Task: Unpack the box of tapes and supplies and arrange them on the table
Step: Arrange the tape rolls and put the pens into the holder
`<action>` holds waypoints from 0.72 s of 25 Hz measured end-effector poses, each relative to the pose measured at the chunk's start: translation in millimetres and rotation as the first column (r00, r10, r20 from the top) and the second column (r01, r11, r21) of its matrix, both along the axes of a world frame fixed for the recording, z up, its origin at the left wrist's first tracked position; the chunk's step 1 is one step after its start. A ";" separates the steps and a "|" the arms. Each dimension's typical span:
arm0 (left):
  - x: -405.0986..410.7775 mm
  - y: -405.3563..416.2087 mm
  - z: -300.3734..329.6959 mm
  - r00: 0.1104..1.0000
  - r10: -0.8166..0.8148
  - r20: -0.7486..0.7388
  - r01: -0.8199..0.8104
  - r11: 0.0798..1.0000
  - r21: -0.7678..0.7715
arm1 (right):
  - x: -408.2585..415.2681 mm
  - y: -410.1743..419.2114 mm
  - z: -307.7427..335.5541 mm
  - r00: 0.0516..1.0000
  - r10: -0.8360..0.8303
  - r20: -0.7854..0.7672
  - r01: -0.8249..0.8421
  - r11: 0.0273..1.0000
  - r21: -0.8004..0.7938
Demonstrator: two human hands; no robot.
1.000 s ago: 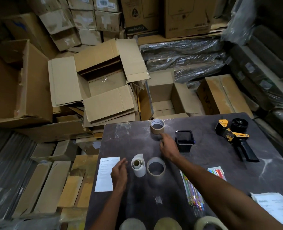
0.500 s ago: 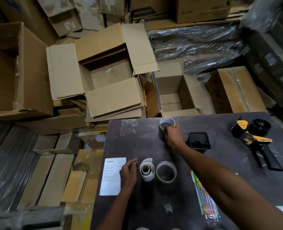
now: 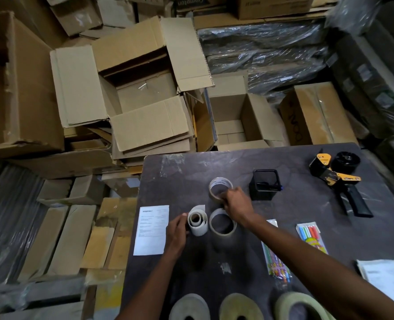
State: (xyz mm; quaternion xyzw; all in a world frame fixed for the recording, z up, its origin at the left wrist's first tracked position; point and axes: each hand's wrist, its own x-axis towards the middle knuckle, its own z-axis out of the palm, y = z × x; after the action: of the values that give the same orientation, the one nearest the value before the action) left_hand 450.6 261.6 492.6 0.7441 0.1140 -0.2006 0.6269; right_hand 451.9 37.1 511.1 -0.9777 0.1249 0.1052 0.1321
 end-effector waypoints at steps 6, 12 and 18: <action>-22.3 -8.8 -5.3 0.999 0.034 -0.033 -0.036 0.998 -0.059 | -38.0 5.2 5.8 0.998 0.069 -0.001 -0.069 0.994 0.083; -47.5 -10.8 -2.8 0.998 0.039 -0.055 -0.044 0.995 -0.094 | -64.5 5.5 4.1 0.996 0.070 -0.046 -0.065 0.992 0.104; -68.9 -11.2 -3.3 0.995 0.066 -0.078 -0.071 0.995 -0.066 | -91.1 7.8 -0.7 0.999 0.038 -0.038 -0.031 0.986 0.162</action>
State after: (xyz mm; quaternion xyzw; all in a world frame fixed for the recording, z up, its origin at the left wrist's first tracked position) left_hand 381.7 250.4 489.3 0.7098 0.1560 -0.2108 0.6538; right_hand 360.8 45.0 510.3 -0.9634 0.1016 0.1370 0.2065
